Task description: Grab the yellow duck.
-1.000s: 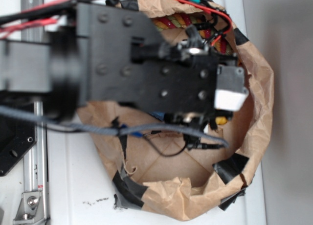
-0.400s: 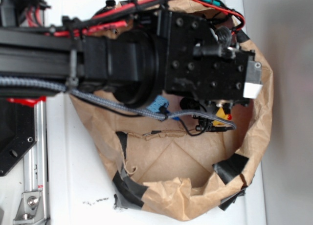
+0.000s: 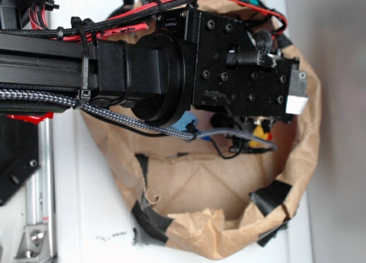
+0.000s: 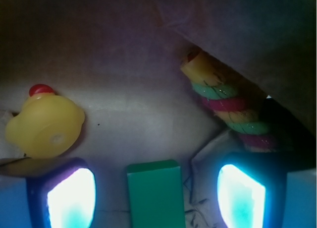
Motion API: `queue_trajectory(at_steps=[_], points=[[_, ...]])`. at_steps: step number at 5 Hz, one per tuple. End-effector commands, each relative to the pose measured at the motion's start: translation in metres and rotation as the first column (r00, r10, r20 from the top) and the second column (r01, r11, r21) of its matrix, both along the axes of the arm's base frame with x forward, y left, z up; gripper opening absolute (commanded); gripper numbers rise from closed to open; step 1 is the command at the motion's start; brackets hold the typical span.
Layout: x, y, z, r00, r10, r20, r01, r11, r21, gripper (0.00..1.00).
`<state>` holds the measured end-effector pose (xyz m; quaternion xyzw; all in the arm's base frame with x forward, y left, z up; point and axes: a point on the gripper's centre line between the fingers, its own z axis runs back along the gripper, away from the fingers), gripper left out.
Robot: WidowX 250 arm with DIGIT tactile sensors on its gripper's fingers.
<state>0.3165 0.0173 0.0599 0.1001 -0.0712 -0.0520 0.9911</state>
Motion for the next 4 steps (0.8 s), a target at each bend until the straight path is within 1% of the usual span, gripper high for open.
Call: queue_trajectory(at_steps=[1, 2, 3, 4], points=[[-0.001, -0.006, 0.012, 0.983, -0.009, 0.182, 0.016, 0.999, -0.036, 1.00], [0.000, -0.004, 0.015, 0.974, -0.033, 0.224, 0.047, 0.997, -0.058, 1.00], [0.004, -0.001, 0.013, 0.963, -0.020, 0.269, 0.054, 0.992, -0.117, 1.00], [0.009, -0.001, 0.017, 0.961, -0.023, 0.277, 0.072, 0.983, -0.168, 1.00]])
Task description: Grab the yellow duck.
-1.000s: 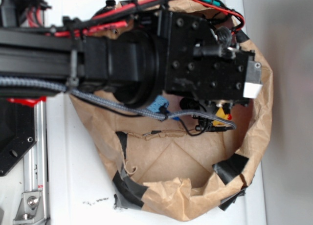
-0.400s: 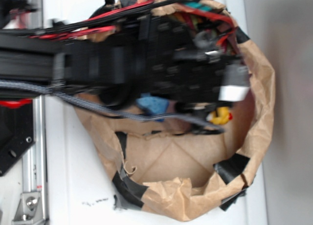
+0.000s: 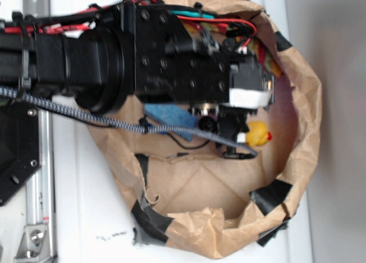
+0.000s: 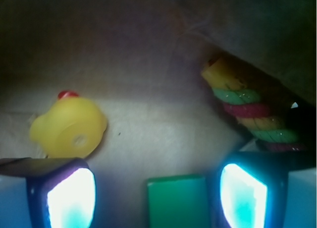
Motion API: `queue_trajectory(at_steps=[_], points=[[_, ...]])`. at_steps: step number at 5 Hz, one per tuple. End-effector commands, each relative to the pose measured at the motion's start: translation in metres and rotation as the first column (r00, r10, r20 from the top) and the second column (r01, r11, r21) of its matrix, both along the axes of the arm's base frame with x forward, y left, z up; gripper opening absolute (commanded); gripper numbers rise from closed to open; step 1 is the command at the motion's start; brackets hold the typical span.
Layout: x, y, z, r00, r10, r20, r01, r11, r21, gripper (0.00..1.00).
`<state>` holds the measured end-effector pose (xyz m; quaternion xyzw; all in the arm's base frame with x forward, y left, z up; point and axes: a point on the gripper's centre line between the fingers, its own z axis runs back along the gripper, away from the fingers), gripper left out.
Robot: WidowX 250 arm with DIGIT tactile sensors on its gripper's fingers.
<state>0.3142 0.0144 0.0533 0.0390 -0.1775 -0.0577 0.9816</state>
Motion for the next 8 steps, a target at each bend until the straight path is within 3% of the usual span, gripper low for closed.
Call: queue_trajectory(at_steps=[1, 3, 4, 5, 7, 8], points=[[0.015, 0.001, 0.025, 0.997, -0.025, 0.067, 0.031, 0.995, -0.099, 1.00], [0.026, -0.016, 0.026, 0.998, -0.036, 0.043, 0.039, 0.997, -0.063, 1.00], [0.031, -0.016, 0.026, 0.998, -0.038, 0.044, 0.042, 0.996, -0.080, 1.00], [0.037, -0.015, 0.021, 0.999, -0.029, 0.032, 0.030, 0.999, -0.025, 1.00], [0.039, -0.018, 0.015, 0.999, -0.034, 0.017, 0.034, 0.999, -0.022, 1.00], [0.040, -0.023, 0.004, 0.998, -0.062, -0.025, 0.061, 0.998, -0.024, 1.00]])
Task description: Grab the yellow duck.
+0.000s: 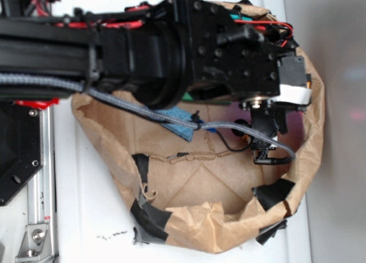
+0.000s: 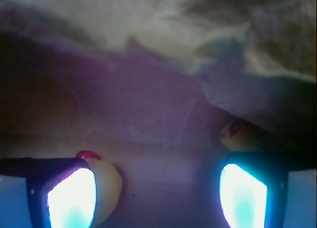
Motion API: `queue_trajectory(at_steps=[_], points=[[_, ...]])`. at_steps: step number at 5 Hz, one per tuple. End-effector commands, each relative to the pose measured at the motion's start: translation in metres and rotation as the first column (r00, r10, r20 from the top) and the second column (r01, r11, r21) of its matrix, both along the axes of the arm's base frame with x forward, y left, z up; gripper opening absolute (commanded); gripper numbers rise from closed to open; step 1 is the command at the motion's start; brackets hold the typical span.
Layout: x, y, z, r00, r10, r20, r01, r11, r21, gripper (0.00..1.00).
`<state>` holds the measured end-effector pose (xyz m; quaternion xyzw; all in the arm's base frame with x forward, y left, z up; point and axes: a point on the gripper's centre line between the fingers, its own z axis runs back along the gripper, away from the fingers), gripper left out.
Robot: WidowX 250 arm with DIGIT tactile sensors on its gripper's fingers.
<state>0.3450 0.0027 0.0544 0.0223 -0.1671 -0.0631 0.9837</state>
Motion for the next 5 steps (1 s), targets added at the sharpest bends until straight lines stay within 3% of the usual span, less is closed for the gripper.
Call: queue_trajectory(at_steps=[1, 3, 5], points=[[-0.009, -0.036, -0.024, 0.987, -0.128, -0.097, 0.125, 0.991, -0.036, 1.00], [-0.050, -0.086, -0.030, 0.943, -0.306, -0.127, 0.300, 0.952, -0.068, 1.00], [-0.052, -0.080, -0.026, 0.952, -0.288, -0.108, 0.285, 0.958, -0.045, 1.00]])
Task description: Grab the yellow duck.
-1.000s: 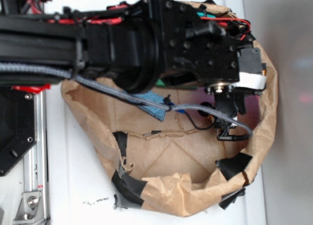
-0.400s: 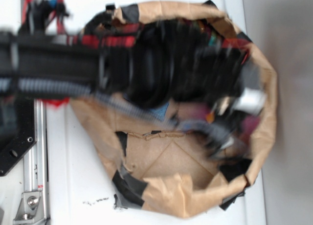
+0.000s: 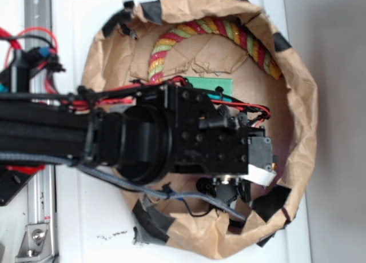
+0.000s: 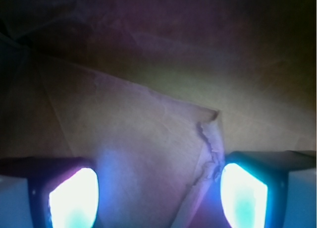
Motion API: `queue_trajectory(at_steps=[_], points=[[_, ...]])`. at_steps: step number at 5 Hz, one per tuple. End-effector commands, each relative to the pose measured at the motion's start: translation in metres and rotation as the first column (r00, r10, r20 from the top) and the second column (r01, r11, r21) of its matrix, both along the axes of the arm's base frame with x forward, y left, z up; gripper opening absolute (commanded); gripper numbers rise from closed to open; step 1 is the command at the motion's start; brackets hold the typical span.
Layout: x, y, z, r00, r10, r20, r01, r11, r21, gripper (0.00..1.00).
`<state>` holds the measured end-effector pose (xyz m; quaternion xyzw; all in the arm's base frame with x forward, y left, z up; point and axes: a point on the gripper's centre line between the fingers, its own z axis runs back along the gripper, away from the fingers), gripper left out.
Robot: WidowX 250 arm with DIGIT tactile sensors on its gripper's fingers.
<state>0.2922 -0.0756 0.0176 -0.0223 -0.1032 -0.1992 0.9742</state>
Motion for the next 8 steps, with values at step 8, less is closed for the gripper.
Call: queue_trajectory(at_steps=[8], points=[[-0.025, 0.083, 0.142, 0.976, 0.211, -0.060, -0.207, 0.976, 0.067, 1.00]])
